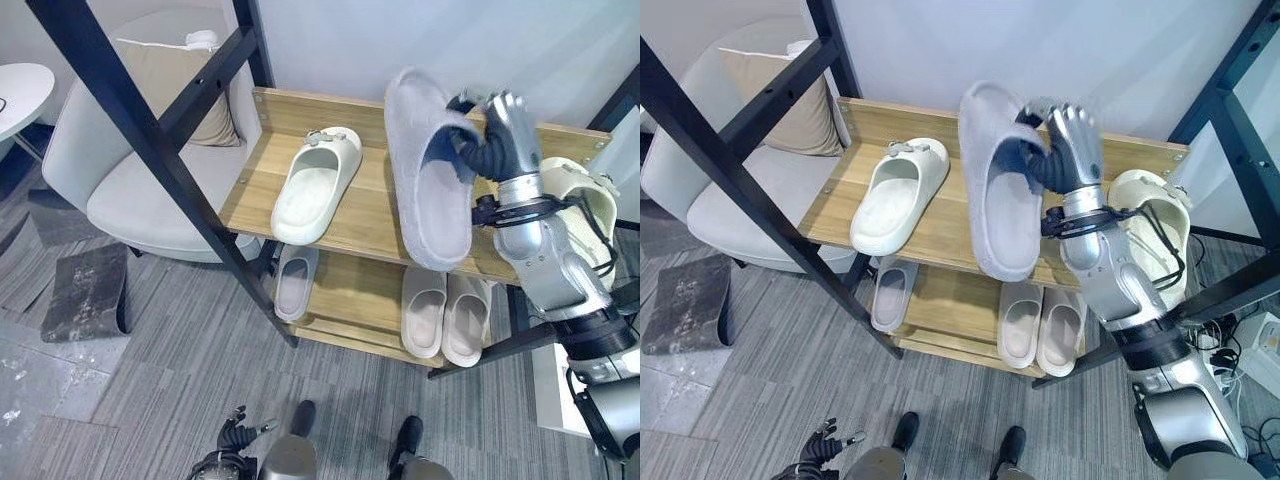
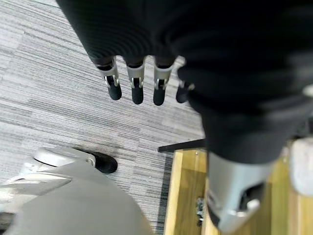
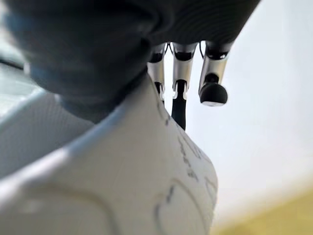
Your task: Arrange the slippers neatly on the shoe rack.
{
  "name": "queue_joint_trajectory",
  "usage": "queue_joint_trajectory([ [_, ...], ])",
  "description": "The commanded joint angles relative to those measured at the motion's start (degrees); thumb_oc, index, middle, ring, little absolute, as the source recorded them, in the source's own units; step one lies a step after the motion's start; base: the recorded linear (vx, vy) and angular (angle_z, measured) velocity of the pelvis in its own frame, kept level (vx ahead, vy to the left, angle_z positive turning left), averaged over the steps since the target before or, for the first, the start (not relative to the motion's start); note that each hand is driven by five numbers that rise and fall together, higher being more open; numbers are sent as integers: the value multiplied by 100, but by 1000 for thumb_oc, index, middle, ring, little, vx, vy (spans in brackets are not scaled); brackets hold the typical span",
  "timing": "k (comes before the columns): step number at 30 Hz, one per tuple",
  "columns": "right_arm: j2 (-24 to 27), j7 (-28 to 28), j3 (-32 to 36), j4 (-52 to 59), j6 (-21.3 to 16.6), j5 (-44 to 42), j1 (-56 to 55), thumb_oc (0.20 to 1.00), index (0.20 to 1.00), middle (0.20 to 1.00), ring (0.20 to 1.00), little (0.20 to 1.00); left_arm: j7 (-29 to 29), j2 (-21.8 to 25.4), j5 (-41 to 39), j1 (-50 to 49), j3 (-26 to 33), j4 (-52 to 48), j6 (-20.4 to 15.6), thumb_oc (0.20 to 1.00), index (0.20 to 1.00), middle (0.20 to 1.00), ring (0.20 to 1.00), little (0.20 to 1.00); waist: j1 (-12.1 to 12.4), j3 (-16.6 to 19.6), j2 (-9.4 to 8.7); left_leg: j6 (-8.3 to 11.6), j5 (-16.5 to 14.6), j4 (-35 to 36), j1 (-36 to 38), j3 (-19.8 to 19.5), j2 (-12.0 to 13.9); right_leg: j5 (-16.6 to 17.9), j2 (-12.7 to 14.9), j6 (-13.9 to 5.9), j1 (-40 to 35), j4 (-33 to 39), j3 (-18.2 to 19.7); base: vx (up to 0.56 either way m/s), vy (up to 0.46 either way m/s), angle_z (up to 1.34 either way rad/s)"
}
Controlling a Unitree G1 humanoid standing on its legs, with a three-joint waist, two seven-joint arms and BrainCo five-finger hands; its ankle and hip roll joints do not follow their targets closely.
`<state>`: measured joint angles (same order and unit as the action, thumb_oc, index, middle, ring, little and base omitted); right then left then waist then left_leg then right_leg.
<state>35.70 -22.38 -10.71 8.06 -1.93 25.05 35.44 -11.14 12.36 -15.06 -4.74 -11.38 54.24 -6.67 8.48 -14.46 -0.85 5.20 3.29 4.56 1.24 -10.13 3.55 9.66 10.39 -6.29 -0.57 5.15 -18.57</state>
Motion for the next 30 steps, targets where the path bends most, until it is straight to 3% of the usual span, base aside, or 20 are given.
queue_joint_trajectory([
  [1, -53, -223, 262, 429, -440, -285, 160, 200, 200, 200, 200, 200, -82, 83, 30, 161, -202, 136, -36, 1000, 1000, 1000, 1000, 1000, 91, 320, -216, -275, -613, -131, 65, 54, -270, -575, 347, -446, -265, -15, 105, 0, 0, 0],
  [3, -870, 92, 359, 1420, -1151, -1834, -322, 200, 200, 200, 200, 200, -88, 23, 42, 51, -194, 101, 3, 1000, 1000, 1000, 1000, 1000, 37, 397, -149, -276, -568, -82, 92, 53, -247, -589, 342, -428, -287, -15, 91, -7, -18, -1],
  [5, -1199, 541, 106, 1683, -1453, -2846, -473, 200, 200, 200, 200, 200, -63, 34, 50, -26, -203, 27, 37, 1000, 1000, 1000, 1000, 1000, 45, 425, -119, -270, -552, -62, 121, 59, -235, -588, 341, -415, -311, -15, 82, -20, -17, -9],
  [6, -1199, 552, 108, 1683, -1456, -2858, -477, 200, 200, 200, 200, 200, -63, 34, 51, -31, -201, 25, 38, 1000, 1000, 1000, 1000, 1000, 40, 433, -121, -271, -549, -61, 115, 56, -237, -587, 343, -417, -306, -15, 79, -24, -13, -16],
  [8, -1579, 1124, -446, 1970, -1612, -4218, -601, 200, 200, 200, 200, 200, -61, 42, 26, -87, -179, 14, 47, 1000, 1000, 1000, 1000, 1000, 69, 451, -98, -262, -532, -51, 134, 66, -233, -576, 347, -403, -316, -15, 79, -23, -12, -8],
  [12, -1994, 1991, -1595, 2399, -1422, -5666, -540, 200, 200, 200, 200, 200, -148, -41, -4, -37, -10, 395, 77, 1000, 1000, 1000, 1000, 1000, 126, 507, -56, -230, -534, -45, 177, 70, -219, -574, 336, -381, -348, -15, 60, -8, -2, 0],
  [15, -2308, 2258, -2155, 2293, -1324, -6311, -500, 200, 200, 200, 200, 200, -226, -76, -44, -1, 17, 494, 46, 1000, 1000, 1000, 1000, 1000, 181, 518, -47, -217, -530, -55, 189, 48, -220, -574, 340, -370, -379, -15, 29, 0, 0, 0],
  [21, -2335, 2739, -3114, 1718, -883, -5984, -619, 200, 200, 200, 200, 200, -340, -103, -87, 39, 173, 677, -65, 1000, 1000, 1000, 1000, 1000, 349, 463, -54, -146, -490, -48, 183, -128, -212, -586, 371, -365, -524, -19, -206, -15, -14, 11],
  [23, -2339, 2741, -3119, 1711, -888, -5981, -618, 200, 200, 200, 200, 200, -340, -104, -87, 37, 175, 678, -66, 1000, 1000, 1000, 1000, 1000, 340, 462, -53, -145, -489, -47, 186, -135, -212, -587, 371, -365, -531, -18, -214, -9, -6, 21],
  [26, -2039, 2763, -3309, 1016, -834, -4225, -833, 200, 200, 200, 200, 200, -334, -128, -26, 72, 189, 745, -120, 1000, 1000, 1000, 1000, 1000, 401, 370, -52, -106, -469, -54, 160, -266, -212, -614, 384, -368, -587, -48, -369, -19, -15, 23],
  [28, -2000, 2744, -3421, 412, -809, -3499, -1064, 200, 200, 200, 200, 200, -360, -143, -10, 75, 213, 780, -163, 1000, 1000, 1000, 1000, 1000, 423, 312, -50, -94, -460, -63, 138, -324, -214, -622, 383, -372, -598, -61, -444, -24, -13, 20],
  [29, -1850, 2543, -3408, 238, -849, -2597, -941, 200, 200, 200, 200, 200, -320, -167, 16, 78, 177, 801, -156, 1000, 1000, 1000, 1000, 1000, 443, 283, -42, -79, -462, -63, 134, -358, -203, -632, 378, -373, -614, -60, -476, -23, -18, 25],
  [30, -1826, 2469, -3426, -59, -823, -2218, -1028, 200, 200, 200, 200, 200, -358, -187, 48, 85, 175, 835, -184, 1000, 1000, 1000, 1000, 1000, 468, 247, -44, -70, -452, -76, 110, -381, -198, -639, 368, -381, -609, -59, -502, -12, -15, 21],
])
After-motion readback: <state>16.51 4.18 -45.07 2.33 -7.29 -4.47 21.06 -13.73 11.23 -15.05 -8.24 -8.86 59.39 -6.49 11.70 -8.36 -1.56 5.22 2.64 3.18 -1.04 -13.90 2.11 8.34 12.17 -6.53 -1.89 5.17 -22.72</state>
